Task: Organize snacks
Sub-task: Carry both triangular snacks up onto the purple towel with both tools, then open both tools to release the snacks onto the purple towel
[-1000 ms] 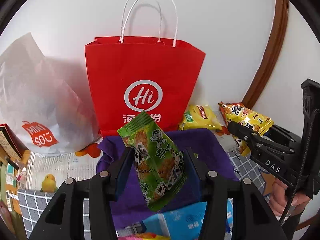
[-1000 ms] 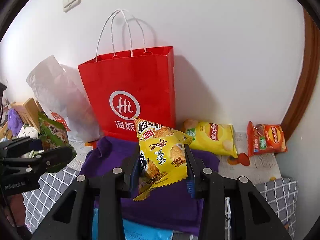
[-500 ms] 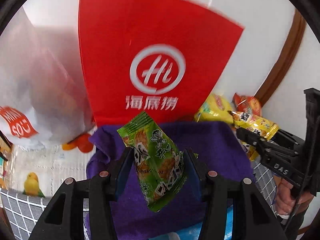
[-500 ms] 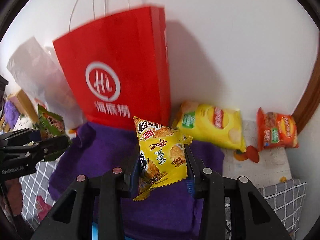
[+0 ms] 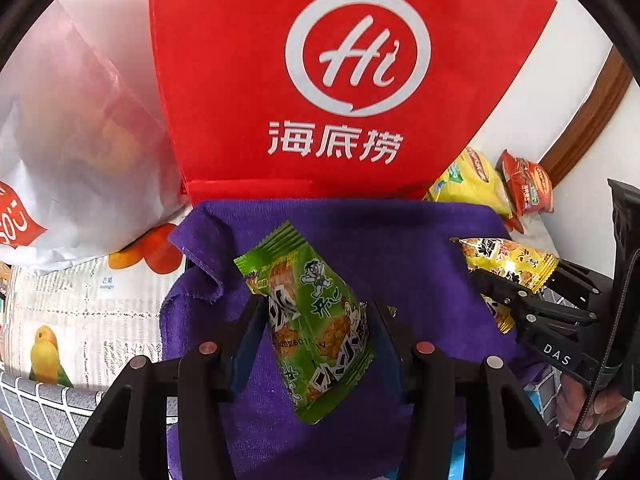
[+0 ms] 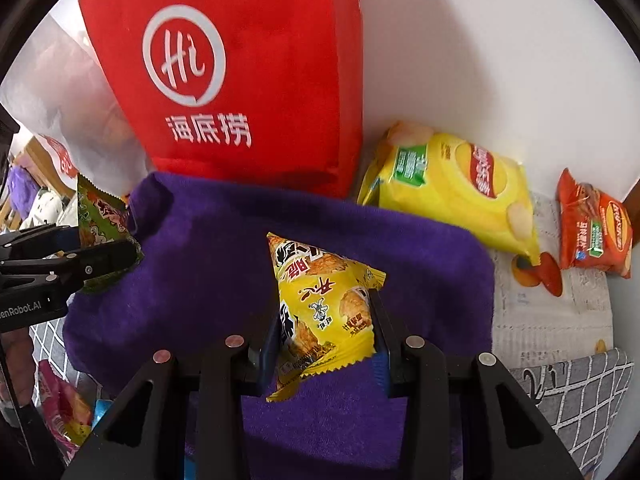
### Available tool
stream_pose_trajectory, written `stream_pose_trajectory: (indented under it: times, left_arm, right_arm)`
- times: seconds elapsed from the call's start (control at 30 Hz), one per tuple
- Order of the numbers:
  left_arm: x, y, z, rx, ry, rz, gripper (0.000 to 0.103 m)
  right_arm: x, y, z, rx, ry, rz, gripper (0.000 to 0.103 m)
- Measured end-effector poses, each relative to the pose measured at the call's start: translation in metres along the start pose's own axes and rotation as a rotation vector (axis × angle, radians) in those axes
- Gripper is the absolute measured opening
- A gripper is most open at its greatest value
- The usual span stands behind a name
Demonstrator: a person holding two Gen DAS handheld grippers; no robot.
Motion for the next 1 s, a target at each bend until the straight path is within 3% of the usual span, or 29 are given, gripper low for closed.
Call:
stream_pose_trajectory:
  times: [0.33,0.4,0.53,0.8,0.87,0.93,1.0]
  left_arm:
    - [0.010,-0.002,0.006,0.014,-0.003,-0.028,0.050]
    - [0.012,-0.002,0.008,0.018,-0.002,-0.031,0.050]
    - [0.013,-0.003,0.007,0.018,-0.008,-0.036,0.050]
    - [0.004,-0.002,0.007,0.028,-0.035,-0.005,0.049]
    - [0.001,-0.001,0.008,0.026,-0.058,0.000,0.054]
    - [-0.002,-0.001,0.007,0.025,-0.056,0.001,0.065]
    - [-0.005,0.000,0.009,0.035,-0.042,0.016,0.066]
  right_arm:
    - [0.009,-0.002,0.001,0.000,-0.015,-0.034,0.039]
    - [0.009,-0.002,0.000,-0.002,-0.022,-0.034,0.044]
    - [0.005,0.000,0.001,-0.006,-0.040,-0.020,0.063]
    - [-0.020,0.005,0.001,-0.001,-0.050,0.043,0.068]
    - [-0.026,0.006,0.001,0.003,-0.049,0.058,0.068]
    - [-0.028,0.008,-0.003,0.005,-0.051,0.069,0.068]
    - [-0.033,0.010,-0.005,0.005,-0.052,0.083,0.069]
Point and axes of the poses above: each gripper's, at about its wrist camera, not at the fingertips, and x roughly the way its jaws point, z to its right, y to its top, the point moved 1 cm from there along x, roughly the way its jaws point, and after that the axes turned 10 degrees about x, right-handed, at the moved point
